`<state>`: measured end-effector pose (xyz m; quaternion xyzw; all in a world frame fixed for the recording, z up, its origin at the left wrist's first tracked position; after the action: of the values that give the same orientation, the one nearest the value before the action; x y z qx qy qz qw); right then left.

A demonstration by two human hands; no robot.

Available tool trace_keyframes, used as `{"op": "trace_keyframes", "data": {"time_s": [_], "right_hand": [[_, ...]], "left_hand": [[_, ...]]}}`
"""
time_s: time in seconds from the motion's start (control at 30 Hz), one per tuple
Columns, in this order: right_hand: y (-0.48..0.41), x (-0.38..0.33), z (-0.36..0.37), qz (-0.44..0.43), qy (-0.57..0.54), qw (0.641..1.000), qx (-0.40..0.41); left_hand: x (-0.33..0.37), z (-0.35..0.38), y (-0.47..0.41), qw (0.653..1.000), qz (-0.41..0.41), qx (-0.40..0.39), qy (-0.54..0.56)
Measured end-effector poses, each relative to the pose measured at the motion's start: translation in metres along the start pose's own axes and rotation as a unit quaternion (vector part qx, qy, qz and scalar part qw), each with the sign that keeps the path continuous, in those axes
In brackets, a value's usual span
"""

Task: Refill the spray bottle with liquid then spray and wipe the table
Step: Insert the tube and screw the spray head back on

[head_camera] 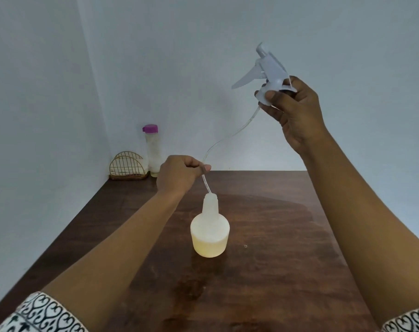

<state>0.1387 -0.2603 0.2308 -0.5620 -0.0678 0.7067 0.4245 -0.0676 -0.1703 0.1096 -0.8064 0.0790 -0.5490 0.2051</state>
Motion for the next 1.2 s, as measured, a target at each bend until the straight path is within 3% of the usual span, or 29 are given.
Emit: {"op": "trace_keyframes", "data": {"time_s": [0.3, 0.77, 1.0, 1.2], "right_hand": [[0.016, 0.016, -0.014, 0.032, 0.004, 0.999, -0.001], [0.033, 0.019, -0.008, 0.115, -0.024, 0.989, -0.091], [0.048, 0.045, 0.012, 0.195, 0.041, 0.968, -0.155], [0.072, 0.095, 0.022, 0.242, 0.080, 0.954, -0.159]], "left_hand": [[-0.024, 0.014, 0.028, 0.999, 0.027, -0.021, -0.027], [-0.060, 0.014, 0.056, 0.990, -0.008, -0.099, 0.102], [-0.071, 0.025, 0.063, 0.990, 0.004, -0.100, 0.098], [-0.081, 0.036, 0.070, 0.980, -0.049, -0.122, 0.151]]}}
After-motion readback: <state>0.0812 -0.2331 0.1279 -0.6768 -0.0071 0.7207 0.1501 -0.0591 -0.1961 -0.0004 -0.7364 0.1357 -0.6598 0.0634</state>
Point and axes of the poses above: each hand's wrist, its own y-axis away from the middle knuckle, its own z-axis out of the palm, x = y × z, the point moved 5 cm from there along -y, towards the middle knuckle, and after that the axes turned 15 degrees about x, right-handed, at the moved point
